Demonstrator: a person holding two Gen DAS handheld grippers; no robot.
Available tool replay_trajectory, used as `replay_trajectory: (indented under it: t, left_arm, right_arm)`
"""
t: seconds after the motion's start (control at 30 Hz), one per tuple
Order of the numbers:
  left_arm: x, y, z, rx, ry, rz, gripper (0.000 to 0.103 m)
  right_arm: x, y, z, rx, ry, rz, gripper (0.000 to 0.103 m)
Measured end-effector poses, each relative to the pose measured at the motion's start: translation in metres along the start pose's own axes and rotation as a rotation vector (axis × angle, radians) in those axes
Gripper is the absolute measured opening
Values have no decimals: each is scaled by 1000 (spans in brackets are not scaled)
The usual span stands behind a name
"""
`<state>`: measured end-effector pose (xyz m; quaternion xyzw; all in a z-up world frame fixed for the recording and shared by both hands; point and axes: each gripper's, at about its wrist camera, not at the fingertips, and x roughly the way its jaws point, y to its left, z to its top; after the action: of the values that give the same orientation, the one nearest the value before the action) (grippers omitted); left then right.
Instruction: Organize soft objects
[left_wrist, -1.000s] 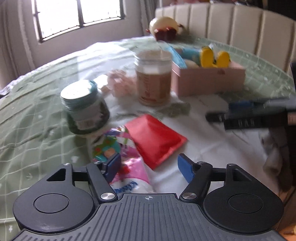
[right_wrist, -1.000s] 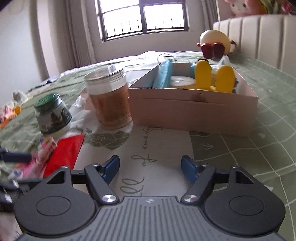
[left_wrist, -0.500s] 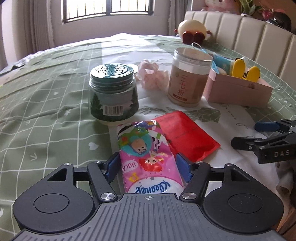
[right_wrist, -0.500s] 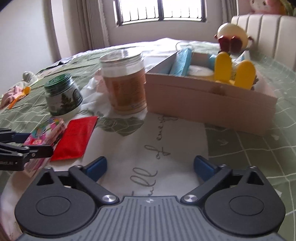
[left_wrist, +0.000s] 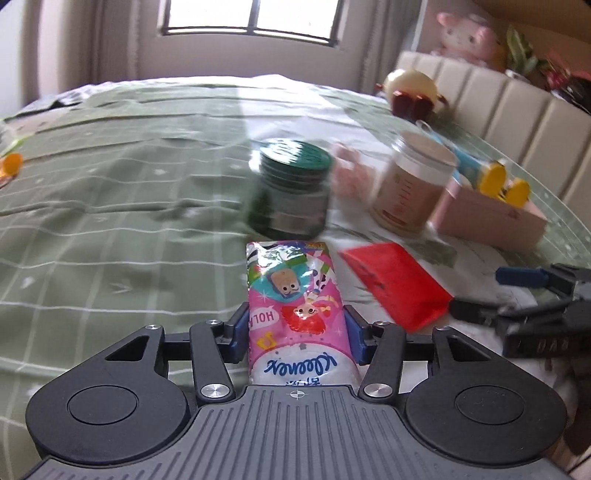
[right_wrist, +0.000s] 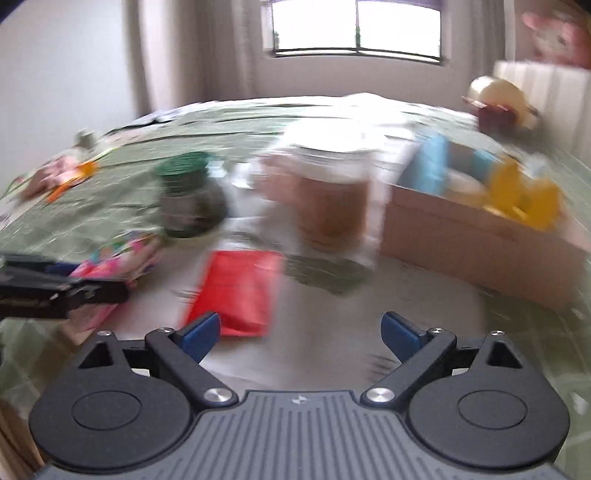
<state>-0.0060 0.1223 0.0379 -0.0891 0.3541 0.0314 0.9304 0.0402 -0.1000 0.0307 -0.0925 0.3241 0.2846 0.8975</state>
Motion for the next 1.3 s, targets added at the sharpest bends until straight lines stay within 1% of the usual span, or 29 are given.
replay_trajectory:
  t: [0.13, 0.2, 0.23, 0.27, 0.3, 0.33, 0.4, 0.53, 0.63, 0.8, 0.93, 1.0, 1.1, 1.2, 1.3]
  left_arm:
    - [-6, 14, -3, -40, -5, 13, 55]
    - [-9, 17, -4, -44, -5, 9, 55]
    - [-10, 17, -4, -42, -5, 6, 55]
    - [-12, 17, -4, -38, -2, 3, 55]
    - [-12, 17, -4, -35, 2, 3, 55]
    - [-13, 16, -5, -33, 4, 4, 55]
    - [-13, 11, -5, -28, 8, -1, 56]
    - [-15, -4, -8, -2, 11, -29, 55]
    - [-17, -23, -9, 31, 25, -68, 55]
    - [-10, -71, -13, 113, 72, -183, 56]
    - [-2, -114, -15, 193, 106, -261, 56]
    - [0, -132, -14, 222, 110, -297, 56]
    - [4, -153, 5, 256, 85, -330, 56]
    - [14, -173, 42, 299, 18, -299, 56]
    - [35, -195, 86, 316, -55, -269, 56]
  right_arm:
    - [28, 28, 13, -48, 23, -16, 94]
    - [44, 36, 17, -69, 77, 2, 85]
    - [45, 38, 17, -83, 80, -3, 84]
    - [44, 41, 18, -101, 74, -2, 79]
    - [40, 44, 18, -122, 79, 12, 64]
    - [35, 45, 19, -137, 85, 22, 59]
    - [22, 43, 16, -149, 72, 5, 57]
    - [-16, 23, 7, -135, 42, -18, 56]
    - [-51, 1, -3, -120, 11, -52, 56]
    - [-109, -37, -23, -117, -69, -142, 56]
    - [-133, -60, -33, -82, -112, -213, 56]
    - [-141, -72, -37, -56, -143, -246, 56]
    - [-150, -91, -40, -14, -192, -289, 56]
    - [-153, -107, -41, 39, -221, -286, 56]
    - [-152, -120, -45, 71, -233, -274, 56]
